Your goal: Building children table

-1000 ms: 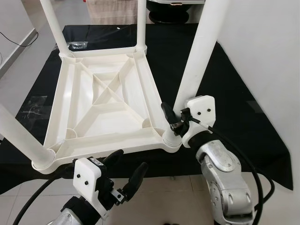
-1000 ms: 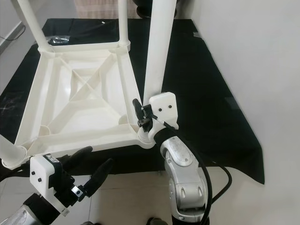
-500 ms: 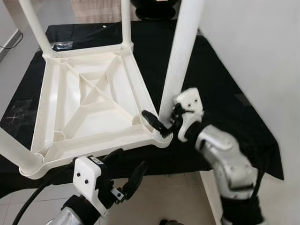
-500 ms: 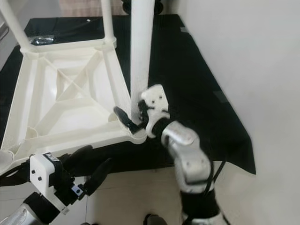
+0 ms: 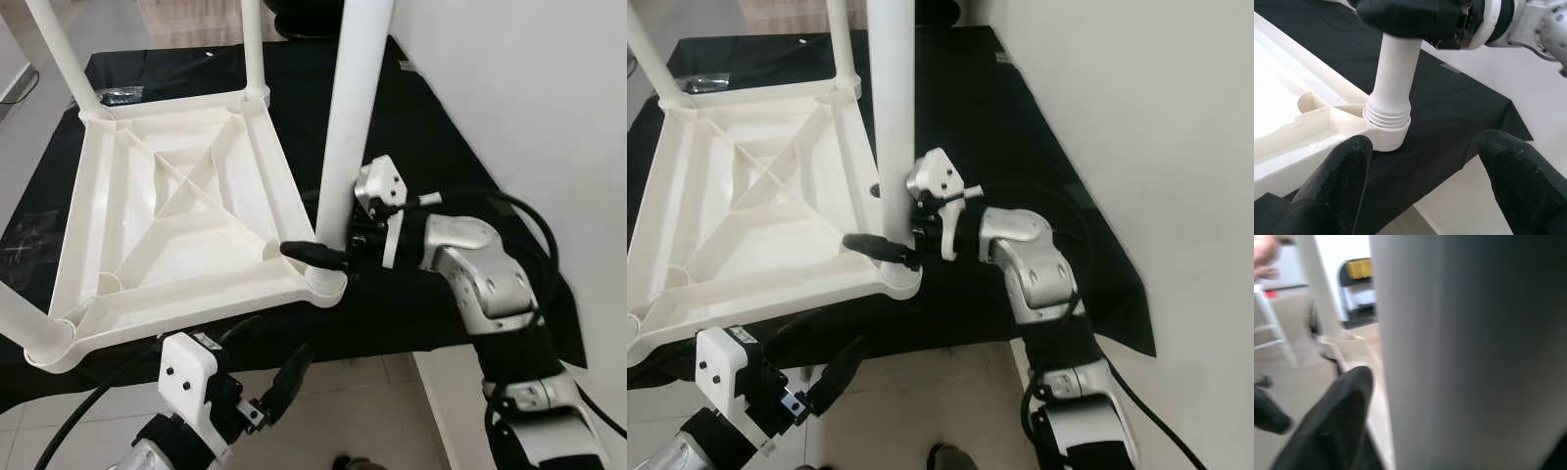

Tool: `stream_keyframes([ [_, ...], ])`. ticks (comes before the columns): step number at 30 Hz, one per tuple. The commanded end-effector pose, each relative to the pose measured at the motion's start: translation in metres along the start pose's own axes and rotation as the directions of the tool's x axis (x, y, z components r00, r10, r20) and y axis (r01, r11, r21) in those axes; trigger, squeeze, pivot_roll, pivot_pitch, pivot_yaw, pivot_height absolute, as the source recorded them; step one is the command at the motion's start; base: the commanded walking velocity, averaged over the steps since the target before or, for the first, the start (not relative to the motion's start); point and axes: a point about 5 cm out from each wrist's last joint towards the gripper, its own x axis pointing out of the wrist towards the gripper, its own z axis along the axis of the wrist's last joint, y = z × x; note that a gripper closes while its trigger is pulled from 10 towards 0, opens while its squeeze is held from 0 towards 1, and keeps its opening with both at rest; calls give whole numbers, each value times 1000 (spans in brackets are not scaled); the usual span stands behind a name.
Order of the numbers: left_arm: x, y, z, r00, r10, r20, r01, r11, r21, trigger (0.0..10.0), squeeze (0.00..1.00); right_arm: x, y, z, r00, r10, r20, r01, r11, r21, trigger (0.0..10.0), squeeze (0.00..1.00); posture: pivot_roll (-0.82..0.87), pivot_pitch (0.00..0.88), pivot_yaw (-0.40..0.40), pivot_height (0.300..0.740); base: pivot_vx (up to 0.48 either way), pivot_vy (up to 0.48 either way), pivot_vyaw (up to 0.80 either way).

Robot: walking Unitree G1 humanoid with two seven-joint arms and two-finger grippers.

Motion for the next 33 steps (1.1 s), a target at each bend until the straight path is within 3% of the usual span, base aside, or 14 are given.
stream_keyframes([
  [1, -2, -2, 0, 1000, 0, -3, 0, 1000, -2, 10000, 0, 4, 2, 4, 997, 62, 40, -62, 998, 1, 0, 0, -12, 203, -55, 740, 0, 0, 0],
  [7, -2, -2, -1, 1000, 0, -4, 0, 1000, -3, 10000, 0, 0, -1, 1, 995, 79, 54, -79, 997, -2, 0, 0, -13, 199, -55, 740, 0, 0, 0],
  [15, -1, 2, 1, 1000, 2, -2, -2, 1000, 4, 10000, 0, -23, 8, -14, 966, -257, 10, 257, 966, 8, 0, 0, 5, 215, -45, 740, 0, 0, 0],
  [16, -2, 3, 1, 1000, 4, -2, -4, 1000, 7, 10000, 0, -24, 11, -22, 892, -452, -19, 453, 892, 14, 0, 0, 4, 218, -42, 740, 0, 0, 0],
  [17, -2, 3, 1, 1000, 4, -2, -4, 1000, 7, 10000, 0, -24, 11, -22, 892, -452, -19, 453, 892, 14, 0, 0, 4, 218, -42, 740, 0, 0, 0],
  [18, -2, 4, 1, 1000, 7, -2, -7, 1000, 10, 10000, 0, -30, 13, -31, 735, -674, -81, 674, 738, -28, 0, 0, -14, 220, -40, 740, 0, 0, 0],
  [19, -2, 4, 1, 1000, 7, -2, -7, 1000, 10, 10000, 0, -30, 13, -31, 735, -674, -81, 674, 738, -28, 0, 0, -14, 220, -40, 740, 0, 0, 0],
  [20, -2, 6, 2, 1000, 7, -1, -7, 1000, 13, 10000, 0, -42, 38, -50, 476, -860, -185, 863, 497, -90, 0, 0, -5, 225, -37, 740, 0, 0, 0],
  [22, -2, 6, 2, 1000, 7, 0, -7, 1000, 14, 10000, 0, -42, 50, -54, 458, -865, -206, 872, 482, -83, 0, 0, -5, 225, -37, 740, 0, 0, 0],
  [24, -1, 7, 2, 1000, 6, 0, -6, 1000, 14, 10000, 0, -34, 58, -58, 473, -852, -222, 867, 495, -52, 0, 0, -14, 212, -30, 740, 0, 0, 0],
  [30, 1, 7, 1, 1000, 4, -1, -4, 1000, 16, 10000, 0, -12, 53, -54, 493, -846, -204, 862, 507, -19, 0, 0, 4, 205, -42, 740, 0, 0, 0],
  [31, 1, 8, 1, 1000, 7, 1, -7, 1000, 18, 10000, 0, -10, 54, -54, 489, -845, -216, 864, 503, -10, 549, 0, 5, 208, -46, 740, 0, 0, 0],
  [32, 1, 8, 1, 1000, 9, 2, -9, 1000, 20, 10000, 0, -8, 55, -53, 493, -841, -223, 862, 508, -8, 8549, 0, 7, 210, -51, 740, 0, 0, 0],
  [33, 1, 8, 1, 1000, 9, 2, -9, 1000, 20, 10000, 0, -8, 55, -53, 493, -841, -223, 862, 508, -8, 8549, 0, 7, 210, -51, 740, 0, 0, 0],
])
